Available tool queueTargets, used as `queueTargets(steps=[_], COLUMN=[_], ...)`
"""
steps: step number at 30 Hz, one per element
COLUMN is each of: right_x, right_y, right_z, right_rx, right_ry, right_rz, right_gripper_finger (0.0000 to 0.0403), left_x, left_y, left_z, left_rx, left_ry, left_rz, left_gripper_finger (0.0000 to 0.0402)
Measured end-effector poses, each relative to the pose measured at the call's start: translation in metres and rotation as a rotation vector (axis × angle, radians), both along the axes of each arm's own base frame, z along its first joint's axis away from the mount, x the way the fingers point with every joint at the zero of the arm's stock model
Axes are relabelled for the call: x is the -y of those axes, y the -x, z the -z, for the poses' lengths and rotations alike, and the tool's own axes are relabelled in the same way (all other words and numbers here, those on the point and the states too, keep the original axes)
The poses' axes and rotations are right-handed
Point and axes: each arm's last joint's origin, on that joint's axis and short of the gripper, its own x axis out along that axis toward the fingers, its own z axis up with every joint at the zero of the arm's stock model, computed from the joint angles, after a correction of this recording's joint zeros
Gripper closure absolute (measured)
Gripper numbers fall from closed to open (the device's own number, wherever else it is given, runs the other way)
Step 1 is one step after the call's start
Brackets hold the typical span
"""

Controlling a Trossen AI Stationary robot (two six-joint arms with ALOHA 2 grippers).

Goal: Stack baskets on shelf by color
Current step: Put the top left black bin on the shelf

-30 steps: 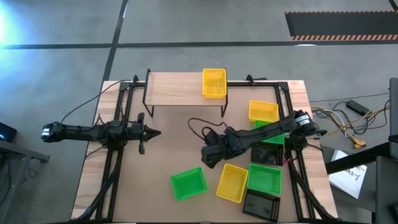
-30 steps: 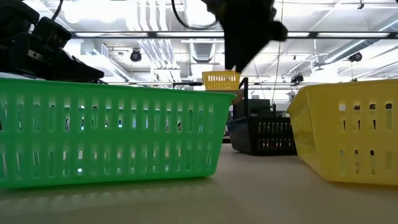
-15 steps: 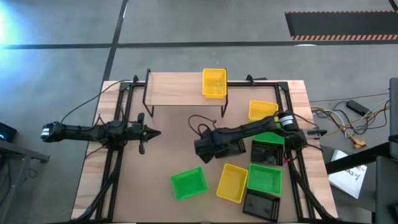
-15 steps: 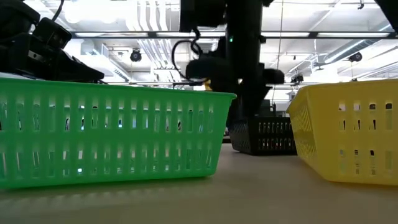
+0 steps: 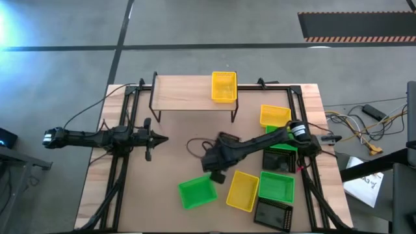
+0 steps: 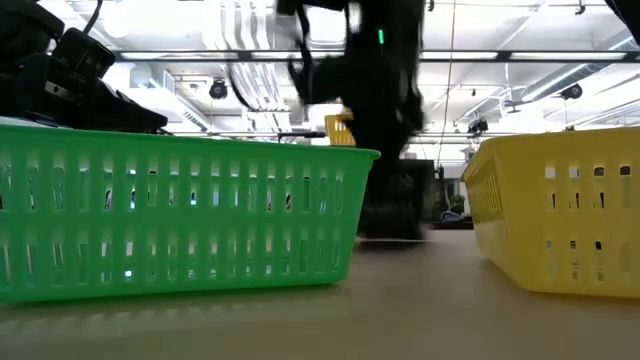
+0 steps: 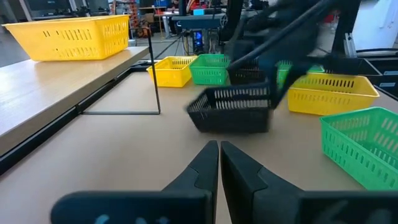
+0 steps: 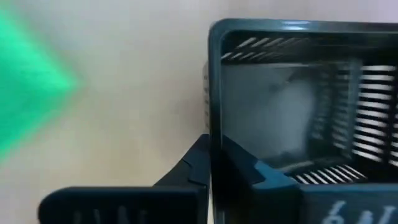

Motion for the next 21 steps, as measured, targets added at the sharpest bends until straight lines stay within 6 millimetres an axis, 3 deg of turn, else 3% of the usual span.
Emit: queueTargets(steps=[5,9,12,15,21], right_x=[-0.021,-0.007,0.024,0.067,0.153], right_y=[-0.019,-0.035,-0.042,-0.046,-0.044], right_z=[-0.054,-0.105,-0.133,-0.150,-0.147], right_rx=[0.210,0.415,0.483,0.507,0.476], right_ry=[0.042,0.178,0.303,0.360,0.339], right_rz=[-0.367,-0.445,-0.425,-0.384,-0.333], right_gripper_finger=[0.0393,0.0394,0.0394,0.0394,0.0394], left_x=[0.000,0.000,0.000,0.000,0.000], left_y=[0.000,0.000,0.000,0.000,0.000], left_z=[0.000,0.000,0.000,0.000,0.000], left_rx=[0.000,0.000,0.000,-0.001,0.001], left_ry=[0.000,0.000,0.000,0.000,0.000], left_rz=[0.000,0.000,0.001,0.001,0.000], left_gripper_finger=[0.0399,0.0399,0.0399,0.0399,0.0399])
